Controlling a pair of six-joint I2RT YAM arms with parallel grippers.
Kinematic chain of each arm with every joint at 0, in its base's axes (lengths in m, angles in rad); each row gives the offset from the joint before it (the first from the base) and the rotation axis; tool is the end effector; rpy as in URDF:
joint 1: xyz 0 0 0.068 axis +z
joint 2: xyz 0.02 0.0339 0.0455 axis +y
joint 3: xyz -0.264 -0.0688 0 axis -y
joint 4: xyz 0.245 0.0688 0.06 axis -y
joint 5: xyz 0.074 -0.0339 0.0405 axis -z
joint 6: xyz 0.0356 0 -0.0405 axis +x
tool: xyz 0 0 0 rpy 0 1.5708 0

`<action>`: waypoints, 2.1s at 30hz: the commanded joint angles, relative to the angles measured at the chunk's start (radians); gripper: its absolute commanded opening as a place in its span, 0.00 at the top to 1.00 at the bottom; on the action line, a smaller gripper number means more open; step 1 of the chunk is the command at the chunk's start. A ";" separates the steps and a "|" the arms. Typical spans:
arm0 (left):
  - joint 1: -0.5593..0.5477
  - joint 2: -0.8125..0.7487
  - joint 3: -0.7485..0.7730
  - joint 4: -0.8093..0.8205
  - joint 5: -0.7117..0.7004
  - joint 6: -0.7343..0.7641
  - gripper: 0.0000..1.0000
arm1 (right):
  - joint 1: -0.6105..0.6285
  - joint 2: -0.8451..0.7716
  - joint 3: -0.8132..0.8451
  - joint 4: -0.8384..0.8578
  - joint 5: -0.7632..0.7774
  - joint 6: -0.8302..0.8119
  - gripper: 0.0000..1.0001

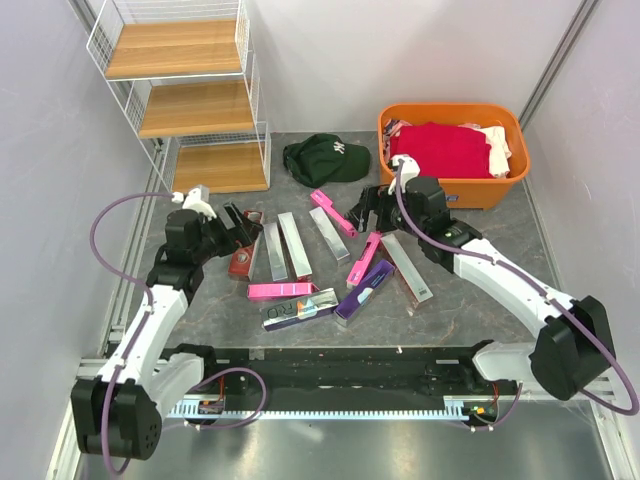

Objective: Place and organize the toothpastes onto the shelf

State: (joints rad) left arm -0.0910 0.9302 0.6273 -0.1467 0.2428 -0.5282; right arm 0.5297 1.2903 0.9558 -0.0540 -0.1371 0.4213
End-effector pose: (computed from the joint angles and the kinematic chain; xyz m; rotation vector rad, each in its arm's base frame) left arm 0.2101 -0.0278 0.2622 -0.2926 2.0441 -0.6330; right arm 0.2557 0.1554 0.3020 -0.2035 2.0234 0.7482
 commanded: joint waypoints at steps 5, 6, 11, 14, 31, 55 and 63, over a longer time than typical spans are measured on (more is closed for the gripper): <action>-0.035 0.214 0.129 -0.017 0.090 -0.007 0.00 | 0.030 0.092 0.023 0.031 -0.030 -0.015 0.02; -0.065 0.232 0.140 -0.031 0.073 -0.009 0.00 | 0.041 0.121 0.027 0.036 -0.032 -0.009 0.02; -0.110 0.315 0.195 -0.105 -0.104 -0.058 0.00 | 0.099 0.230 0.116 0.048 -0.024 0.007 0.02; -0.110 0.325 0.212 -0.145 -0.150 -0.076 0.00 | 0.165 0.328 0.223 0.019 0.025 0.001 0.02; -0.072 0.308 0.247 -0.306 -0.283 -0.058 0.00 | 0.322 0.759 0.610 -0.150 0.166 0.019 0.14; -0.069 0.242 0.239 -0.323 -0.261 -0.016 0.00 | 0.328 0.864 0.653 -0.193 0.252 -0.003 0.57; -0.069 0.197 0.252 -0.307 -0.166 0.033 0.00 | 0.302 0.684 0.514 -0.084 0.271 0.036 0.60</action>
State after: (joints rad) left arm -0.1646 1.1618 0.8608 -0.4744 0.0051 -0.5552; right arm 0.8505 2.1250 1.5383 -0.2226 0.1143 0.4263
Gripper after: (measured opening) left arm 0.996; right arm 0.428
